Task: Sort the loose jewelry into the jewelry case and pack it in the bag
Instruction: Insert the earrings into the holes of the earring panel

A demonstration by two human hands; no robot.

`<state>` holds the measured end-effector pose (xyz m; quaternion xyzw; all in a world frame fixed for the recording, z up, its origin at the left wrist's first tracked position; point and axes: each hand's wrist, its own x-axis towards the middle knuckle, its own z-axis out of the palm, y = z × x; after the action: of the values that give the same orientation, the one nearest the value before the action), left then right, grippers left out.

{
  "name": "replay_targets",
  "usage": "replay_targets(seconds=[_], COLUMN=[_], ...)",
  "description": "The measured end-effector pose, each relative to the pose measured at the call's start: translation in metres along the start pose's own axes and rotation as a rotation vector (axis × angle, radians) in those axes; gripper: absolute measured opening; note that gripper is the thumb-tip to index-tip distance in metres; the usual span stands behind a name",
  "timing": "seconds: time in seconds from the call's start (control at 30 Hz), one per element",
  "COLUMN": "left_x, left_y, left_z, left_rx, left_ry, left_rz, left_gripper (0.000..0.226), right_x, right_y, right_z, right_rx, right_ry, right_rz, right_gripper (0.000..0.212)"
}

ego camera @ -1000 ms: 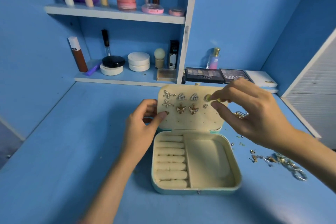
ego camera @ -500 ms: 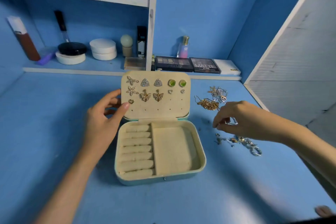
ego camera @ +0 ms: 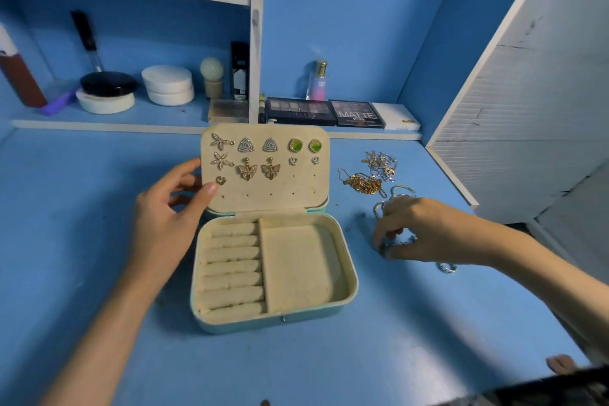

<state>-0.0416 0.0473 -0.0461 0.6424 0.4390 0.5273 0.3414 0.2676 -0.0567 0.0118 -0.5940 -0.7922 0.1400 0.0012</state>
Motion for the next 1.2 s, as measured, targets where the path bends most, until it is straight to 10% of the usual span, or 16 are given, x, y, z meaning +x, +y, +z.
replay_targets(seconds=[1.2], left_x=[0.001], left_y=[-0.004], left_z=[-0.002], left_rx=[-0.004], left_ry=[-0.014], left_rz=[0.021], left_gripper=[0.037], right_x=[0.009], right_y=[0.003], right_z=[-0.005], right_rx=[0.056], right_ry=[0.198], right_rz=[0.137], right_gripper=[0.006])
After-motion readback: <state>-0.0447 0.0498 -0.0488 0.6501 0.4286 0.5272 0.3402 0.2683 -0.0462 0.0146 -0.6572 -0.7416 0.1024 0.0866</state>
